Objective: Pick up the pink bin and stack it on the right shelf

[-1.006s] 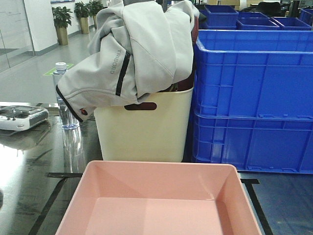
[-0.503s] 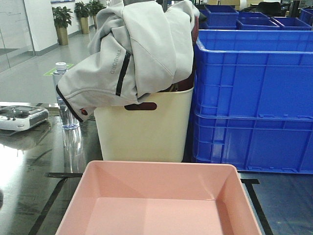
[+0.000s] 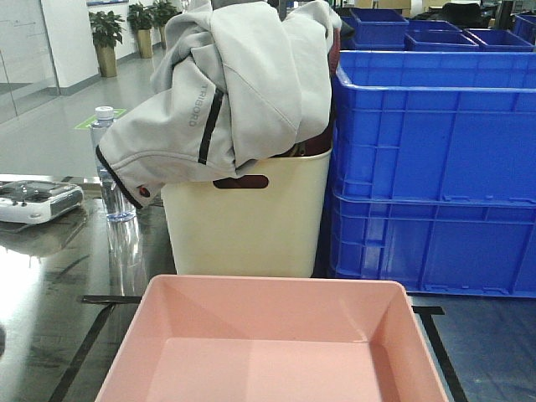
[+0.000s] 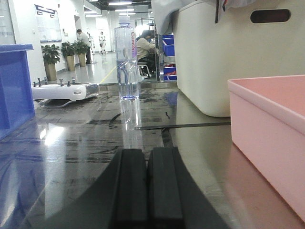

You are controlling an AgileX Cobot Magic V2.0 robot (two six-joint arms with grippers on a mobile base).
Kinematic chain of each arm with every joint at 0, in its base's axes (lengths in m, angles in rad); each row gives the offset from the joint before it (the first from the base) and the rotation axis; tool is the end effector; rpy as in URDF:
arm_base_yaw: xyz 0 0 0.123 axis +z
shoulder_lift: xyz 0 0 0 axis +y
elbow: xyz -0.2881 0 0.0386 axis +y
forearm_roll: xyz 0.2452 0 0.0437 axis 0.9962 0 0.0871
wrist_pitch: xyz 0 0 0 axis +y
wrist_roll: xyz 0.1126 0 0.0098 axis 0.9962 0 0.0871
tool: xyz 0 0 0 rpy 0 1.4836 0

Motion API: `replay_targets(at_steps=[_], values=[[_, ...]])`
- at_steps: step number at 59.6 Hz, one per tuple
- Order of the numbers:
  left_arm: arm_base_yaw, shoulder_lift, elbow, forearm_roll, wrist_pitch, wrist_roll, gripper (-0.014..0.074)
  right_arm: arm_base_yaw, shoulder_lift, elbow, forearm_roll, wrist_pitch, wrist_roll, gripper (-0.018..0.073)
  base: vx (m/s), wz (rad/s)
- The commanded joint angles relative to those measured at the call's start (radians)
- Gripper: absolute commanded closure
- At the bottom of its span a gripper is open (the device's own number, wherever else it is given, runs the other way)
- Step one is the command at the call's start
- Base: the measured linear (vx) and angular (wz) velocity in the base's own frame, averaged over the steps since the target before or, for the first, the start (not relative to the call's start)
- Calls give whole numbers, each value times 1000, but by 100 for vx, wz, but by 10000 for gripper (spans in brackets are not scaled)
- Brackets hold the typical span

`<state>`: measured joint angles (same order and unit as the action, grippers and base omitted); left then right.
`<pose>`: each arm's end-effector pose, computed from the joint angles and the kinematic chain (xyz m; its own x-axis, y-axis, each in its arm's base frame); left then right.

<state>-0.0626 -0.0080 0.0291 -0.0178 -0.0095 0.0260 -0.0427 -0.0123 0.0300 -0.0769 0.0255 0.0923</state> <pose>0.0702 -0.0044 0.2063 0.0759 0.0035 -0.9971 0.0618 0.9981 0.0082 0.0702 -0.0032 0.2023 0.0447 0.0135 -0.9989 0.0440 0.9989 0.0155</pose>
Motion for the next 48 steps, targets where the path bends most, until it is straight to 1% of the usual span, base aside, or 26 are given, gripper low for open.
replay_targets(at_steps=[1,10,22,48], values=[[-4,-19,14,-8,-83,-6,602,-30,-14,3,-2,-96,-5,568,0,0],[-4,-19,14,-8,-83,-6,602,5,-14,3,-2,-114,-5,568,0,0],[-4,-19,14,-8,-83,-6,602,5,-13,3,0,-138,-5,568,0,0],[-4,-19,14,-8,-83,-6,602,5,-12,3,0,-136,-5,568,0,0]])
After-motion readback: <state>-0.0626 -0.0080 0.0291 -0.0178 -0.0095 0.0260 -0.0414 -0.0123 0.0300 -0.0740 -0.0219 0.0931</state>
